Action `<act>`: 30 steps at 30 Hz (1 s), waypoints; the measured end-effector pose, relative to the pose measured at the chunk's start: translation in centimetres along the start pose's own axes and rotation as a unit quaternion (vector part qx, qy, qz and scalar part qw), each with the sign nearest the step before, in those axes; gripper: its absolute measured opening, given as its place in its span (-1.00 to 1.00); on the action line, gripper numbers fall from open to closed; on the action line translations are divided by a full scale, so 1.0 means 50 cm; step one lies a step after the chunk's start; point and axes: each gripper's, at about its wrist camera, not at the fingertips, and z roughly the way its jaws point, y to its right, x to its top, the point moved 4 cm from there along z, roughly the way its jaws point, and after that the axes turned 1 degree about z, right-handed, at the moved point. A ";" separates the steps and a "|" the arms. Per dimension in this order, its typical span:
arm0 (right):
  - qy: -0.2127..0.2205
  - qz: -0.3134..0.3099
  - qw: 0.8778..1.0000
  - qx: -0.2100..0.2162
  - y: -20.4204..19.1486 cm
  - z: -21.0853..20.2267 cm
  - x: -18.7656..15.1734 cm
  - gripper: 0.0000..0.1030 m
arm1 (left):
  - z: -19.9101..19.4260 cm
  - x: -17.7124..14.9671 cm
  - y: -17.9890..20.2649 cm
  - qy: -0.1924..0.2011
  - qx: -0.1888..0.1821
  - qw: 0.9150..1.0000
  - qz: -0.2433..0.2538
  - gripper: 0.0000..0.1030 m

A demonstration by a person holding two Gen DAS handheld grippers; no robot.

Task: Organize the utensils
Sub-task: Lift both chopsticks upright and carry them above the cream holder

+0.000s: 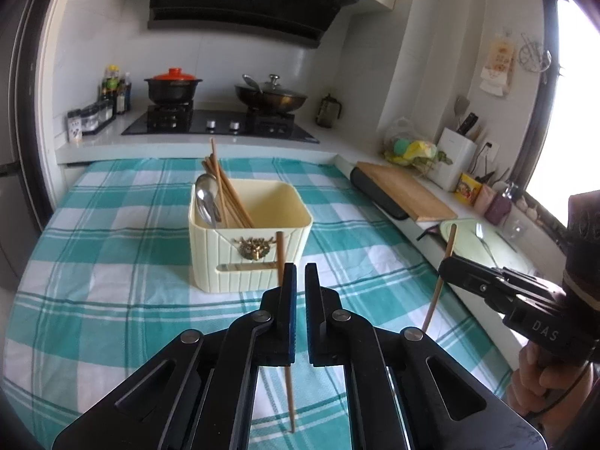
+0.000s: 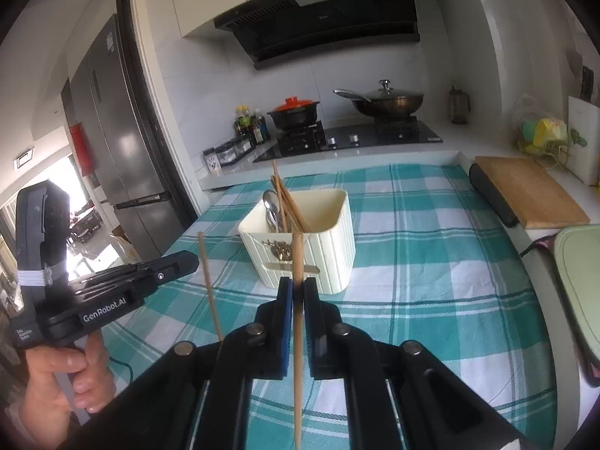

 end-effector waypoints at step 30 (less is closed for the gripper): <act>0.015 0.011 1.000 -0.015 0.016 -0.052 -0.024 -0.88 | 0.376 -0.201 -0.087 -0.248 0.115 0.962 0.023 -0.94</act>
